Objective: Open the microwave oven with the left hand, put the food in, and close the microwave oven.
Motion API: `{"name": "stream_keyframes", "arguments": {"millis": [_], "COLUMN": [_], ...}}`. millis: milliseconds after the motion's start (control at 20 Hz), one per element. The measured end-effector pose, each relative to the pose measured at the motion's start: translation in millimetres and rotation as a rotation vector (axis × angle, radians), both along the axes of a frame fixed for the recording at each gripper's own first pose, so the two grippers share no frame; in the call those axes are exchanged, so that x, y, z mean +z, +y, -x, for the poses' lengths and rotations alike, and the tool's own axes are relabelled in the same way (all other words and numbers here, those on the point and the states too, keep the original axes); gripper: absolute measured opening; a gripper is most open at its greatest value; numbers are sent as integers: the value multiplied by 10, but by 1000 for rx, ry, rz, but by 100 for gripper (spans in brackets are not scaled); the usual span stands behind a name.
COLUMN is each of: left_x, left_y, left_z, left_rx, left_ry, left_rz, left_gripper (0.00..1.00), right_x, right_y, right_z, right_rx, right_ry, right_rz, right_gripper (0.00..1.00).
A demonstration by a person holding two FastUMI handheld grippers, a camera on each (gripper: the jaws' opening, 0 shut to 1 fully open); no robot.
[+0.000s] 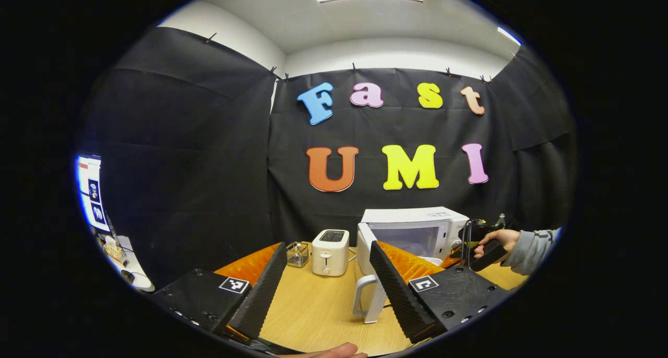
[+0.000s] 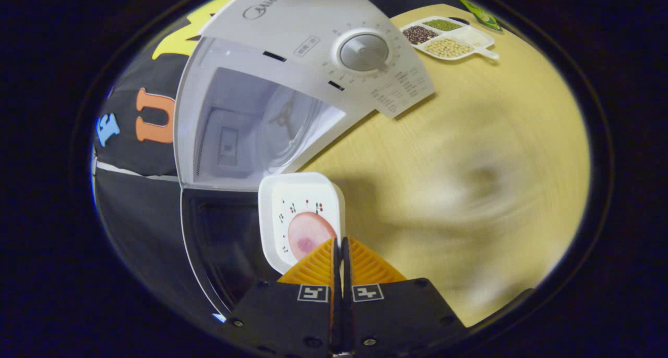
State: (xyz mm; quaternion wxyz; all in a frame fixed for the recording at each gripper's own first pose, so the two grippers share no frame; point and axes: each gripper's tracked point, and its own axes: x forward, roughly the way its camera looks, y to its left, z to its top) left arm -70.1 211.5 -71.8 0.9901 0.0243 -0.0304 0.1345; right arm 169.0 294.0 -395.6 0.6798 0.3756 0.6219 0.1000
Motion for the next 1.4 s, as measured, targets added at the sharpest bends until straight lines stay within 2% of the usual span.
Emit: {"name": "stream_keyframes", "arguments": {"millis": [150, 450, 500, 600, 700, 1000, 1400], "left_x": [-52, -231, -282, -353, -402, -507, -655], "left_y": [101, 139, 137, 164, 204, 303, 443], "left_z": [9, -120, -149, -203, -224, -266, -316], "left_rx": [17, 10, 8, 10, 19, 33, 53], "left_ry": [10, 40, 50, 68, 79, 100, 125], "left_rz": [-4, -3, -1, -1, -1, 6, 17], "left_gripper": [95, 97, 97, 97, 97, 97, 97], "right_x": [-86, -238, -222, -168, -155, -234, -254], "right_y": [274, 589, 620, 663, 725, 1043, 913], "right_z": [-173, -704, -792, -1019, -1151, -1435, -1782], "right_rx": [-75, -260, -290, -392, -471, -613, -827], "right_ry": [-1, -103, -146, -243, -283, -357, -487], "right_rz": [0, 48, 43, 23, 11, -83, -143], "right_gripper": [4, 3, 0, 4, 4, 4, 6]}}
